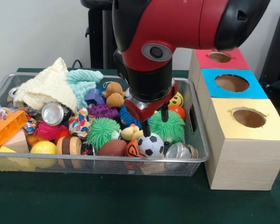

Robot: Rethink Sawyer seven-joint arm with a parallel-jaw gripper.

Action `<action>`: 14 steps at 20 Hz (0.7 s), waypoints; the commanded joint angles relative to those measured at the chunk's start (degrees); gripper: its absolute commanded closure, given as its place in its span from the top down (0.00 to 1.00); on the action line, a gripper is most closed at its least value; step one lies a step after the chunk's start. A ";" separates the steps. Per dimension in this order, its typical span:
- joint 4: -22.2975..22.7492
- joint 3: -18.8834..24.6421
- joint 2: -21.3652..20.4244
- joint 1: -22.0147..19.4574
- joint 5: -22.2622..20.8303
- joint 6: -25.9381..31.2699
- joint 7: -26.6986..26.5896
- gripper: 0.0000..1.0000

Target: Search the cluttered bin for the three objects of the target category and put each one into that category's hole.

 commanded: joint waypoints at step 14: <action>-5.71 0.47 5.35 -2.40 -7.70 -4.58 3.93 1.00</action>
